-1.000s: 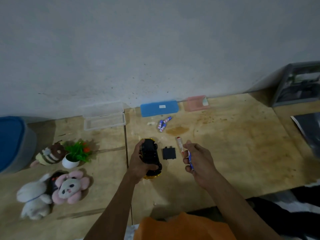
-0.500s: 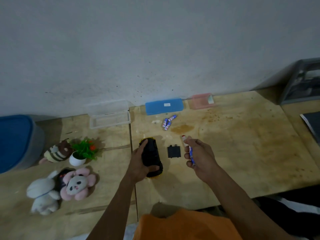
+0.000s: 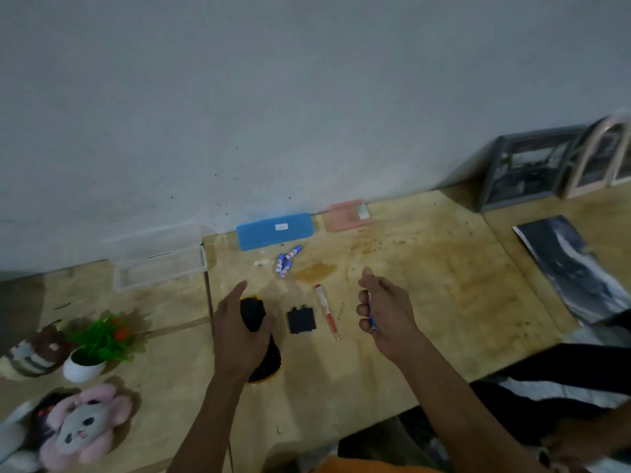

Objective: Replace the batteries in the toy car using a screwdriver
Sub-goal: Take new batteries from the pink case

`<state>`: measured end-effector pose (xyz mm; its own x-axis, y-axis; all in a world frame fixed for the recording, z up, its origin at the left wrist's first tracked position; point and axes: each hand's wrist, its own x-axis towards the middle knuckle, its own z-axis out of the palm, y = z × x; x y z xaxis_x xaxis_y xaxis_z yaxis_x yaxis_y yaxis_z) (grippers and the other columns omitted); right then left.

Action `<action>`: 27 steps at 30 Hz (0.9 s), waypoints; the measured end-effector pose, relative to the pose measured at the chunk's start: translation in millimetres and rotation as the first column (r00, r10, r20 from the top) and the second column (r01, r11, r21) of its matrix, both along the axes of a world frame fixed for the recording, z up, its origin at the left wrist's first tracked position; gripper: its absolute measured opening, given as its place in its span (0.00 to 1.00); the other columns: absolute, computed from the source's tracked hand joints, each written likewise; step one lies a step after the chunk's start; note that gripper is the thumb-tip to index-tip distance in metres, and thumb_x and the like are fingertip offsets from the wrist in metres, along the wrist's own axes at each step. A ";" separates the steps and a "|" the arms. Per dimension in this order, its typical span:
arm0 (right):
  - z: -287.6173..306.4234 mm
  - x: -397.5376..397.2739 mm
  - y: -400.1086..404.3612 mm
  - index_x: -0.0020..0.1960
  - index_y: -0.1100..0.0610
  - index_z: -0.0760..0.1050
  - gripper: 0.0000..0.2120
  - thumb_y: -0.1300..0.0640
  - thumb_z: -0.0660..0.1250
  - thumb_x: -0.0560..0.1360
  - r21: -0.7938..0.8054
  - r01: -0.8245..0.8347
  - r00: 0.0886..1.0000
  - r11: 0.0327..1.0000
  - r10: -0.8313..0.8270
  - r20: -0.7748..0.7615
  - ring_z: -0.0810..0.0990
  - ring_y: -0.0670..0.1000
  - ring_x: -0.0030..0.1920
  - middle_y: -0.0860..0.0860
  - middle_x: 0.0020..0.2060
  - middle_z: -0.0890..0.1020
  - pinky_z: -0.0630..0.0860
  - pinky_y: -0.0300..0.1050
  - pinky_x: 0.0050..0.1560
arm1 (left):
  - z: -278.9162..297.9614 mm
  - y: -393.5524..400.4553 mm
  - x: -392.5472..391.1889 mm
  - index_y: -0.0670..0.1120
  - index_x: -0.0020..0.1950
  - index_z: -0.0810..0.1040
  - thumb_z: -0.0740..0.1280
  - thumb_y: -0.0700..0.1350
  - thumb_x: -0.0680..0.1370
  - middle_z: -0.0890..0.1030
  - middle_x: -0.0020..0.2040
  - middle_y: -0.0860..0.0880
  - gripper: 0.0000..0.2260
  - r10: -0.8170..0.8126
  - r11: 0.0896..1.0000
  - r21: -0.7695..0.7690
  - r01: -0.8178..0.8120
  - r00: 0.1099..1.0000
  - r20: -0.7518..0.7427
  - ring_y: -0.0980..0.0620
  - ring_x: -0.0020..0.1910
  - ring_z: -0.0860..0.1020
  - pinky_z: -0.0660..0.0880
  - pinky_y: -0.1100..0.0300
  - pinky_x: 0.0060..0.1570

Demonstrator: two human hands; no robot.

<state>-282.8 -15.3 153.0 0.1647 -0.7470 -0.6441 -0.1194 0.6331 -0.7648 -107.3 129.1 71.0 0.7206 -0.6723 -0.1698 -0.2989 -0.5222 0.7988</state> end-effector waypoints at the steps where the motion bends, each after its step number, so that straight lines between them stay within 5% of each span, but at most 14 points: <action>1: -3.1 -1.8 -11.7 0.45 0.57 0.74 0.12 0.49 0.66 0.81 -0.027 -0.008 1.000 1.000 0.008 -0.008 0.64 0.48 0.28 0.49 0.30 0.70 0.59 0.40 0.26 | 1.8 -13.3 -4.9 0.49 0.75 0.68 0.75 0.44 0.75 0.72 0.71 0.45 0.31 -0.006 1.000 -0.014 0.006 1.000 0.005 0.44 0.70 0.69 0.68 0.50 0.67; 5: -24.5 -3.8 -68.1 0.45 0.58 0.74 0.11 0.51 0.66 0.81 -0.109 -0.069 0.997 0.992 0.064 -0.047 0.61 0.49 0.28 0.52 0.31 0.65 0.56 0.41 0.27 | 8.0 -77.9 -27.3 0.46 0.69 0.76 0.75 0.44 0.76 0.78 0.63 0.48 0.22 -0.025 0.997 -0.072 0.031 0.997 0.078 0.47 0.63 0.75 0.68 0.60 0.59; 10: -66.0 1.2 -145.1 0.38 0.56 0.78 0.12 0.55 0.68 0.80 -0.162 -0.132 0.987 0.978 0.115 -0.109 0.67 0.49 0.25 0.51 0.29 0.73 0.62 0.36 0.23 | -7.6 -167.0 -42.5 0.43 0.68 0.76 0.73 0.47 0.77 0.79 0.65 0.45 0.21 -0.144 0.989 0.028 0.142 0.982 0.118 0.44 0.65 0.75 0.67 0.58 0.64; 16: -126.7 22.9 -203.9 0.40 0.51 0.83 0.09 0.52 0.68 0.77 -0.157 -0.247 0.950 0.956 0.208 -0.233 0.77 0.51 0.34 0.46 0.30 0.80 0.72 0.46 0.36 | -47.5 -250.1 -41.0 0.41 0.68 0.76 0.67 0.47 0.73 0.78 0.62 0.41 0.24 -0.199 0.976 0.121 0.179 0.963 0.182 0.41 0.61 0.76 0.69 0.59 0.58; 19: -145.5 36.0 -219.0 0.45 0.56 0.86 0.08 0.55 0.69 0.77 -0.090 -0.185 0.962 0.979 0.162 -0.221 0.80 0.50 0.38 0.51 0.38 0.84 0.75 0.42 0.40 | -64.6 -277.9 -35.6 0.41 0.70 0.75 0.69 0.49 0.77 0.76 0.65 0.40 0.23 -0.197 0.974 0.155 0.167 0.958 0.207 0.41 0.63 0.75 0.73 0.53 0.59; 22: -160.7 44.3 -226.0 0.40 0.57 0.84 0.11 0.53 0.69 0.77 -0.021 -0.131 0.965 0.991 0.123 -0.234 0.79 0.50 0.35 0.51 0.35 0.84 0.75 0.42 0.38 | -79.2 -297.5 -30.9 0.41 0.69 0.75 0.75 0.47 0.76 0.76 0.67 0.38 0.24 -0.215 0.967 0.182 0.177 0.952 0.218 0.38 0.65 0.76 0.76 0.45 0.62; 27: -171.8 51.3 -223.8 0.24 0.53 0.73 0.22 0.51 0.73 0.75 0.049 -0.001 0.976 0.999 0.012 -0.218 0.69 0.52 0.30 0.50 0.25 0.73 0.66 0.44 0.34 | -93.5 -310.7 -27.3 0.44 0.69 0.75 0.66 0.60 0.77 0.77 0.66 0.43 0.27 -0.250 0.954 0.233 0.189 0.931 0.266 0.43 0.66 0.75 0.74 0.52 0.64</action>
